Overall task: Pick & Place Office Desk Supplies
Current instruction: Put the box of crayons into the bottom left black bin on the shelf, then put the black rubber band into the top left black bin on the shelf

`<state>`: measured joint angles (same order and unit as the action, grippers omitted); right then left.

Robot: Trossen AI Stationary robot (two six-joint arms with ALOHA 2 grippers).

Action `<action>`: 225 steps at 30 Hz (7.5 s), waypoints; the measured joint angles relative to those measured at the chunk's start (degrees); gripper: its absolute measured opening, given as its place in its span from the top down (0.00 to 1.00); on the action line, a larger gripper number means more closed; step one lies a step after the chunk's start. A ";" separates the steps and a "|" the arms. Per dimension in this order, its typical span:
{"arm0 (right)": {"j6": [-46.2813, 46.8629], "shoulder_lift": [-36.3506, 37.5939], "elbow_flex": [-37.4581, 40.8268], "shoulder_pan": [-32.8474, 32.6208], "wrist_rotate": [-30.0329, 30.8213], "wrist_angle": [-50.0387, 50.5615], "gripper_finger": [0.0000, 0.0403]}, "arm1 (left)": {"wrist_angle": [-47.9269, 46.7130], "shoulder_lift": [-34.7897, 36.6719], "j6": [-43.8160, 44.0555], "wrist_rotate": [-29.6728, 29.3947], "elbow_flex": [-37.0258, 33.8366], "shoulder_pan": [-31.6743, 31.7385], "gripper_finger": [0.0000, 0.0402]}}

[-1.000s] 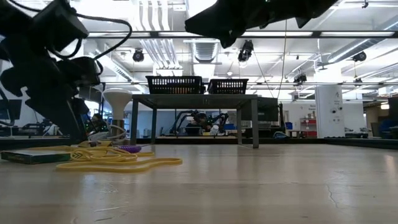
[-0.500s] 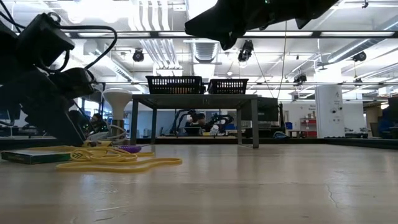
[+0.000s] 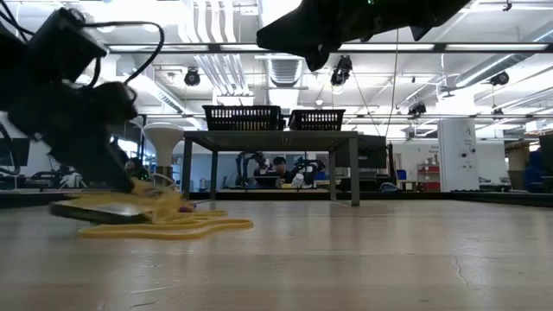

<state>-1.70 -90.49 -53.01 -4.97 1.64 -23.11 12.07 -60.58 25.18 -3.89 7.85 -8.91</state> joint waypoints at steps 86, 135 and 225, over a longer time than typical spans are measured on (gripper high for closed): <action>-1.10 -2.55 7.77 -1.77 3.07 -21.16 0.89 | 28.82 -18.77 -29.54 -25.05 23.19 -7.27 0.32; 3.62 13.46 8.50 -5.01 8.92 10.89 0.72 | -44.21 -25.40 -62.70 -14.93 70.88 29.31 0.90; 4.29 6.79 8.55 -4.87 9.01 10.53 0.84 | -40.12 -3.13 3.56 -25.53 14.08 1.23 0.58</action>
<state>2.59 -83.70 -44.47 -9.85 10.66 -12.58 -28.04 -63.70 28.73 -29.41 21.93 -7.68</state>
